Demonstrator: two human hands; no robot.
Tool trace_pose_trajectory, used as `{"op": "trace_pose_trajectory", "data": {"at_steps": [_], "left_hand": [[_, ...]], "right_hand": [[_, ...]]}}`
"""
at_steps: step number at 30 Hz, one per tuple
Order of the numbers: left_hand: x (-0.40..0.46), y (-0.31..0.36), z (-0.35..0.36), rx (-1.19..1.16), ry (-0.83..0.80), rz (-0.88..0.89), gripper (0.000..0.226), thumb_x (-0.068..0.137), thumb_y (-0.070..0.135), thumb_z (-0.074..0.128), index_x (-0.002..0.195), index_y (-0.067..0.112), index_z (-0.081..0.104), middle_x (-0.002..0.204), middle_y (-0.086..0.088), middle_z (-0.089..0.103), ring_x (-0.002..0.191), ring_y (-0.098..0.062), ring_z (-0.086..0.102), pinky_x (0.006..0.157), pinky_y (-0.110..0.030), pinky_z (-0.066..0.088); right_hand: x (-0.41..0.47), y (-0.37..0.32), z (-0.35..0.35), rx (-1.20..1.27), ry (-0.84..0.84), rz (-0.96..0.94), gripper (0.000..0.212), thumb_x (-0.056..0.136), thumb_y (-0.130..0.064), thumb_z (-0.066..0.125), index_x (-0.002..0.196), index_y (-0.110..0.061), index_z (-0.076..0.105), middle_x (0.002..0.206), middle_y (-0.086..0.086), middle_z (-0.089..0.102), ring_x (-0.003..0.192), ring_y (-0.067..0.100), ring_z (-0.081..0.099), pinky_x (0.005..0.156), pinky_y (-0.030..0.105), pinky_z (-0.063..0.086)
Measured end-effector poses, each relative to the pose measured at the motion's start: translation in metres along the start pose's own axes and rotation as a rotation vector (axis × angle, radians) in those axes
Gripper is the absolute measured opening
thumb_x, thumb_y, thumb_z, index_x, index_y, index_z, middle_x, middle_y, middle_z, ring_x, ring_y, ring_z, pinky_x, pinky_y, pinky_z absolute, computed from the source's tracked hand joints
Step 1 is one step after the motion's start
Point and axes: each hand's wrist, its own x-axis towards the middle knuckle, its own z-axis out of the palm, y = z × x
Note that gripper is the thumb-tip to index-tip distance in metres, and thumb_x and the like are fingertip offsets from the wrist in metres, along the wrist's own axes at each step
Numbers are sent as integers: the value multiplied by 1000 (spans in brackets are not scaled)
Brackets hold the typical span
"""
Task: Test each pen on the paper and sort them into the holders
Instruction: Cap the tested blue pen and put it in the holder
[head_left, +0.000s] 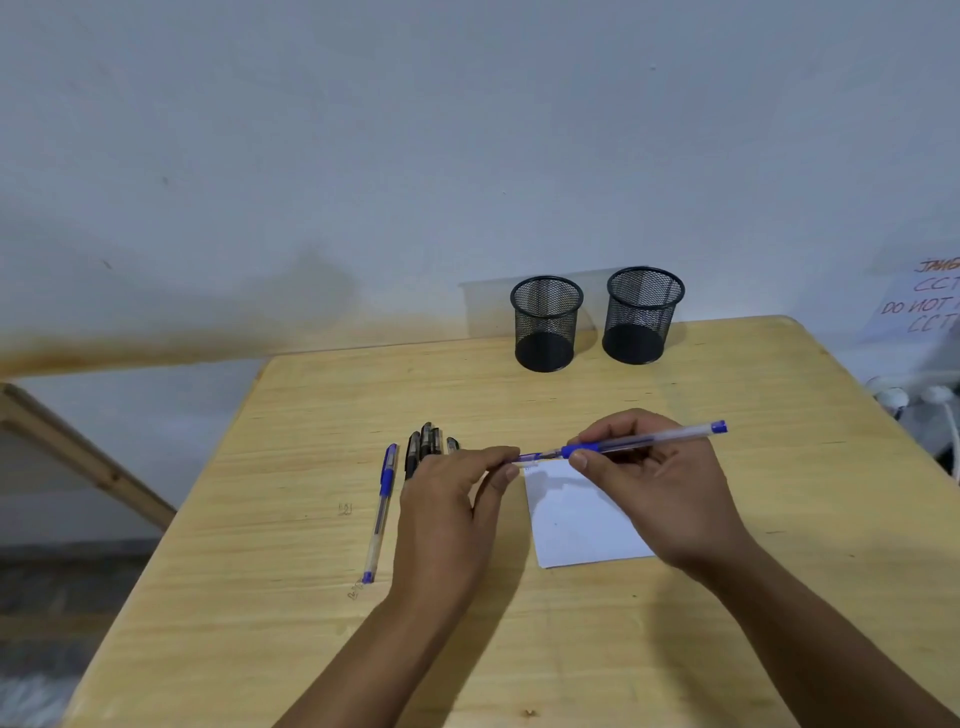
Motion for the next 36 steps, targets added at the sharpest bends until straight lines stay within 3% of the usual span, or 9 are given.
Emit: {"op": "trace_pose_trajectory", "data": {"at_steps": [3, 7, 15, 26, 31, 36], "left_hand": [[-4, 3, -1, -53, 13, -21, 16, 91, 24, 69, 103, 32, 75, 88, 35, 63, 97, -1, 57, 85, -28, 48], [-6, 6, 0, -91, 21, 13, 17, 90, 33, 64, 102, 32, 75, 93, 31, 67, 96, 1, 58, 83, -29, 50], [-7, 9, -1, -159, 26, 79, 20, 91, 39, 57, 100, 32, 74, 102, 25, 68, 96, -3, 60, 83, -24, 46], [-8, 9, 0, -127, 49, 171, 18, 90, 25, 64, 103, 25, 76, 93, 15, 72, 92, -4, 62, 81, -20, 49], [-4, 15, 2, -223, -66, 24, 17, 89, 25, 69, 97, 39, 74, 96, 30, 69, 96, 0, 63, 81, -11, 45], [-2, 24, 14, -356, -129, -143, 21, 88, 25, 71, 99, 43, 74, 94, 24, 73, 95, 2, 65, 72, -11, 48]], "right_hand": [[-2, -1, 1, -37, -16, -10, 15, 78, -7, 78, 79, -21, 73, 80, -8, 75, 74, 7, 69, 66, 17, 54], [-4, 0, 1, -48, -14, -7, 15, 77, -11, 80, 78, -25, 74, 80, -12, 74, 74, 3, 67, 64, 12, 50], [-8, -4, -1, -45, -36, -135, 17, 72, -5, 81, 76, -20, 74, 81, -9, 73, 74, 2, 65, 62, 9, 46], [-15, 9, 1, -8, -36, -133, 18, 77, -5, 78, 79, -22, 74, 77, -10, 73, 71, 4, 65, 63, 13, 47], [-10, 11, -1, 134, 9, 1, 11, 79, -6, 75, 87, -13, 74, 81, -4, 76, 73, 6, 69, 66, 14, 52], [2, 9, 5, 245, 89, 66, 12, 79, -6, 72, 91, -11, 73, 86, -5, 78, 77, 6, 71, 68, 14, 54]]}}
